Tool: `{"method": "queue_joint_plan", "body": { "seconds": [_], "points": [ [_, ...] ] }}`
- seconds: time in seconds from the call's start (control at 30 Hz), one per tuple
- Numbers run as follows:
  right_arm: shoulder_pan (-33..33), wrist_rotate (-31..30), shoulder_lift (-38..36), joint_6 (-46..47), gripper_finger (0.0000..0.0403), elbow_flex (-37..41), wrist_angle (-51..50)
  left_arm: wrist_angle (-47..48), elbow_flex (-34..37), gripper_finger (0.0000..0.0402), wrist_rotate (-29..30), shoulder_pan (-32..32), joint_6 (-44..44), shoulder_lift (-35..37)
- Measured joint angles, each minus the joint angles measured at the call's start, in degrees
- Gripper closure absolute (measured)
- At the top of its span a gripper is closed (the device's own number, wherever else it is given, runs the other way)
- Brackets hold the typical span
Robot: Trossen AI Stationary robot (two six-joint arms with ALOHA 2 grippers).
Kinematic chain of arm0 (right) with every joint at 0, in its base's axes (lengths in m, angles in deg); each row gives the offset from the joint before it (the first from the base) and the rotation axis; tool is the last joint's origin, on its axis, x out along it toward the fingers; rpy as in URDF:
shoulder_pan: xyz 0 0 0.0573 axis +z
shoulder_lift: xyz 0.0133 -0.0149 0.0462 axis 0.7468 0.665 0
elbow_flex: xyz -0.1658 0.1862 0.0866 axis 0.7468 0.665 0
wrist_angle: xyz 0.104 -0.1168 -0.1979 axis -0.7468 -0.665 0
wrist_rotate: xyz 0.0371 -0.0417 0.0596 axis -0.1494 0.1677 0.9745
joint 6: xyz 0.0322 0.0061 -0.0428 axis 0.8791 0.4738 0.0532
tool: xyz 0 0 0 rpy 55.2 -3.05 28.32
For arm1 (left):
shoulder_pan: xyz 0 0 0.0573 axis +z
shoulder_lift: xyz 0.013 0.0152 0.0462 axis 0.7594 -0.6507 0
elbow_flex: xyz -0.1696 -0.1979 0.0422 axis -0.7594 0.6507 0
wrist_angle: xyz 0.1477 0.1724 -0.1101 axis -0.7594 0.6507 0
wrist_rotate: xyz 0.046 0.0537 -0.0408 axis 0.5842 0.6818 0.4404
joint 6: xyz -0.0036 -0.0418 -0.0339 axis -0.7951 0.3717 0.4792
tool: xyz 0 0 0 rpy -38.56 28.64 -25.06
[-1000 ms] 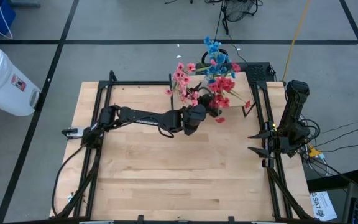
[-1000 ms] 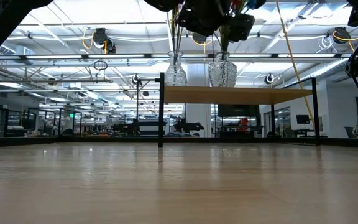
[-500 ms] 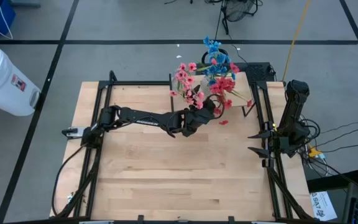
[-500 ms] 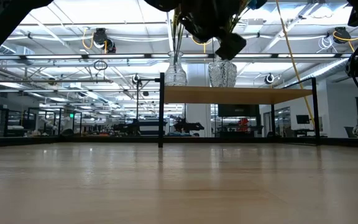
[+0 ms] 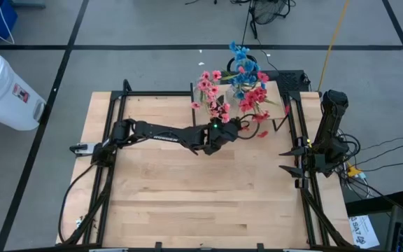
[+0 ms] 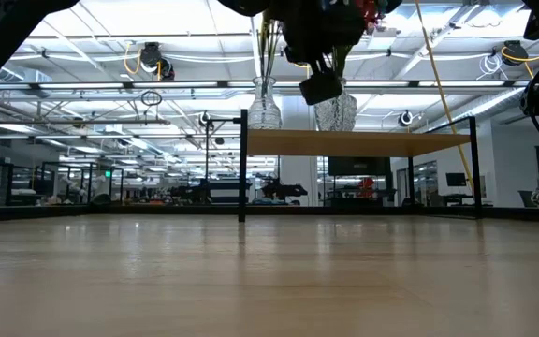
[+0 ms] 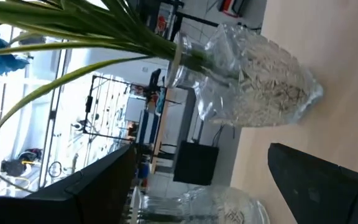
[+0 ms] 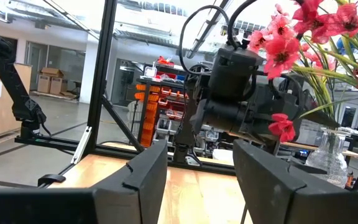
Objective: Pick and place flowers into a vace then onto a shelf
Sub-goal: Return to Home Position
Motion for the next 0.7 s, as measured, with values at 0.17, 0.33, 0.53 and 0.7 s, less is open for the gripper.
{"method": "queue_joint_plan", "body": {
  "seconds": [0.17, 0.33, 0.53, 0.7],
  "points": [
    [0.01, 0.00, 0.00, 0.00, 0.0225, 0.00, 0.02, 2.35, 0.00, 0.0034, 2.61, -0.92, 0.53, 0.00],
    [0.00, 0.00, -0.02, 0.00, 0.0228, 0.02, 0.02, 3.15, 0.00, 0.0034, 3.15, -2.68, 2.11, 0.00],
    [0.01, -0.01, -0.01, 0.00, 0.0226, 0.00, 0.02, 4.13, 0.00, 0.0034, 5.34, -3.82, 2.94, 0.00],
    [0.02, 0.00, 0.00, 0.00, 0.0226, 0.02, 0.00, 14.33, 0.00, 0.0035, 7.58, -5.89, 13.94, 0.00]
  ]
}}
